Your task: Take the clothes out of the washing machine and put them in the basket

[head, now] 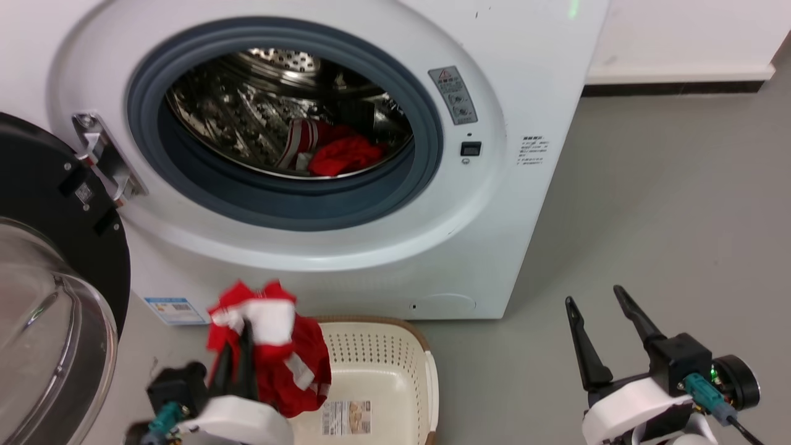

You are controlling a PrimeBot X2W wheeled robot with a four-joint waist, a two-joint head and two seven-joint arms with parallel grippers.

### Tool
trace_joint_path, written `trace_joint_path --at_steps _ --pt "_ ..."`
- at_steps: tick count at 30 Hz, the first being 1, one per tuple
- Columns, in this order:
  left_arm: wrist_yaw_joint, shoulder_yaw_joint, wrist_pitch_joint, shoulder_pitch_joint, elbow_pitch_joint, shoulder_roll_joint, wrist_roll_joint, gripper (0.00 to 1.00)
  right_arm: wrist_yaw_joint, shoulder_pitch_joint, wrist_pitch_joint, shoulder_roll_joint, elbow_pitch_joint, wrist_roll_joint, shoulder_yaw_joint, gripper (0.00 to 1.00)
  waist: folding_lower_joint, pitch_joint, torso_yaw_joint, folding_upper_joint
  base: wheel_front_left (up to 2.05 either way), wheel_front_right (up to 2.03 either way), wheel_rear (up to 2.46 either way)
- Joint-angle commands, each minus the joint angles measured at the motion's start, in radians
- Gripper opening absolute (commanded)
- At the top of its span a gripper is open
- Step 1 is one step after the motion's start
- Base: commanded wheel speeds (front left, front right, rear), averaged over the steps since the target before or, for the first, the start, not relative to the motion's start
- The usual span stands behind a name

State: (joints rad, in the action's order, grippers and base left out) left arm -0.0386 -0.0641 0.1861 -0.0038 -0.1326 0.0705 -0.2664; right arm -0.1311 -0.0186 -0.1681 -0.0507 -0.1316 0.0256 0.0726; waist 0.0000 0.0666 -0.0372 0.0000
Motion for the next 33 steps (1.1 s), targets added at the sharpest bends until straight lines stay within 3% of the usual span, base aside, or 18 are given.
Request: trace_joint_path --at_steps 1,11,18,33 --pt "-0.002 -0.003 0.006 0.006 -0.029 -0.005 -0.015 0.0 0.001 -0.017 -0.006 0.001 0.004 0.0 -0.002 1.0 0.0 0.029 0.005 0.0 0.0 0.0 0.0" --pt "0.029 -0.062 0.069 -0.159 -0.476 -0.019 -0.098 0.0 0.001 -0.107 -0.011 0.001 0.009 0.015 0.012 1.0 0.0 0.192 0.03 0.0 0.0 0.0 0.0" --pt "0.042 -0.097 0.08 -0.379 -0.713 -0.02 -0.152 0.0 0.001 -0.2 -0.025 0.001 0.013 0.014 0.046 1.0 0.0 0.367 -0.009 0.0 0.0 0.0 0.0" --pt "0.008 -0.029 0.079 -0.617 -1.007 -0.002 -0.176 0.0 0.001 -0.323 -0.082 0.001 -0.046 -0.033 0.086 1.0 0.0 0.618 -0.135 0.0 0.0 0.0 0.0"
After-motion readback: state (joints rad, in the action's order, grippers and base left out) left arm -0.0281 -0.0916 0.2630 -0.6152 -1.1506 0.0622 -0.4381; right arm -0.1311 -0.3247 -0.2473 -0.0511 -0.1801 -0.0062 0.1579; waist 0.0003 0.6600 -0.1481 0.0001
